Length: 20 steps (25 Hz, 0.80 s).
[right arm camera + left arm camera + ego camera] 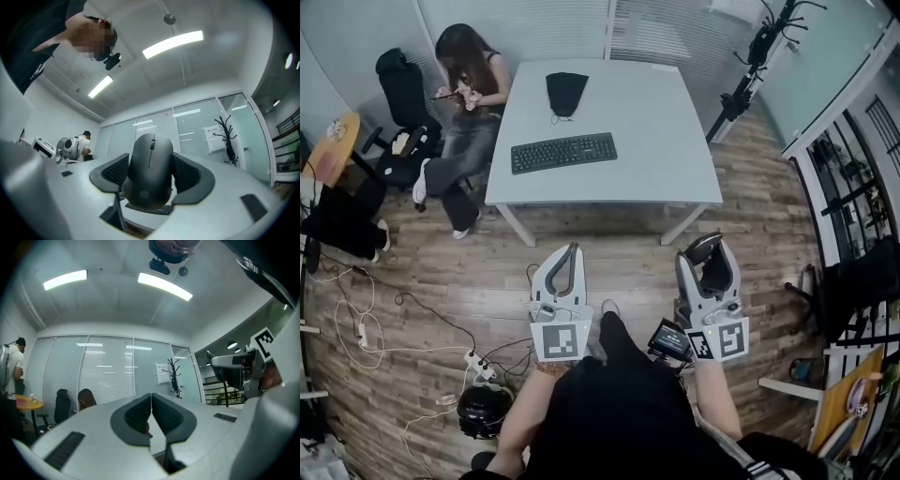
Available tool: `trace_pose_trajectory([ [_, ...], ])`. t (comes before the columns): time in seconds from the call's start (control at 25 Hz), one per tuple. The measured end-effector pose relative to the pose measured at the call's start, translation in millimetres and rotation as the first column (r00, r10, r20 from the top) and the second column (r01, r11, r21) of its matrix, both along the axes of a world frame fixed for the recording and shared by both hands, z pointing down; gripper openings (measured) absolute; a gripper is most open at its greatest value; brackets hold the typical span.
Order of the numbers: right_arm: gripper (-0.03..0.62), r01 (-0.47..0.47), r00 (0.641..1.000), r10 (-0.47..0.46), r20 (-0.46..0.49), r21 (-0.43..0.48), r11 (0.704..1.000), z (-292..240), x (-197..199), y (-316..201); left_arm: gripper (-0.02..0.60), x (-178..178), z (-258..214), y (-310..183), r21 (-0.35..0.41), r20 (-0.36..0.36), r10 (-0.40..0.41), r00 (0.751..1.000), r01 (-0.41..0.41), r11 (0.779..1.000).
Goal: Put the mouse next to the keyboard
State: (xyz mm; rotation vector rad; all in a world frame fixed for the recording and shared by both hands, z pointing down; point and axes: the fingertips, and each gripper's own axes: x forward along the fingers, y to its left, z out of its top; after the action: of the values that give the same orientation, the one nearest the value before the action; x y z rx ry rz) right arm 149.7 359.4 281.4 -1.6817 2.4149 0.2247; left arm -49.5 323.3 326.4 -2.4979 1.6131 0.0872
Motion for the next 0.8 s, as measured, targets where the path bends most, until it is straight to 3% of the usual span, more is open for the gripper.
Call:
trace_pose_trajectory([
  [0.12,0.288,0.002,1.000,-0.002,0.004,-0.005,1.000,2.5,9.3,-22.0,0.015,9.3,-2.3,-22.1,0.029,0.067,0.008,0.998,-0.010,1.000],
  [0.24,0.288,0.004,1.000,-0.004,0.010,-0.007,1.000,4.6,25.6,-45.3,0.015,20.7,0.3,-43.9,-0.016,-0.024,-0.018,1.000,0.018,1.000],
  [0.32,0.288,0.005,1.000,-0.004,0.016,-0.009,1.000,6.7,37.5,-61.1,0.015,31.0,0.8,-57.2,-0.020,-0.041,-0.025,0.999,0.024,1.000],
  [0.44,0.288,0.010,1.000,-0.010,0.025,-0.011,1.000,9.8,53.3,-84.9,0.015,48.8,0.7,-74.8,0.026,0.120,-0.003,0.993,0.000,1.000],
  [0.48,0.288,0.014,1.000,-0.014,0.028,-0.010,1.000,10.3,57.9,-92.8,0.015,53.0,1.3,-81.0,0.023,0.127,-0.006,0.992,0.004,1.000],
  [0.6,0.288,0.028,0.999,-0.028,0.038,-0.006,1.000,10.4,70.4,-115.7,0.015,59.8,3.5,-100.0,-0.032,-0.009,-0.052,0.999,0.052,0.998],
  [0.8,0.288,0.049,0.997,-0.049,0.053,-0.005,0.999,10.9,89.3,-146.1,0.015,68.1,6.1,-122.7,-0.046,0.002,-0.095,0.995,0.095,0.994],
])
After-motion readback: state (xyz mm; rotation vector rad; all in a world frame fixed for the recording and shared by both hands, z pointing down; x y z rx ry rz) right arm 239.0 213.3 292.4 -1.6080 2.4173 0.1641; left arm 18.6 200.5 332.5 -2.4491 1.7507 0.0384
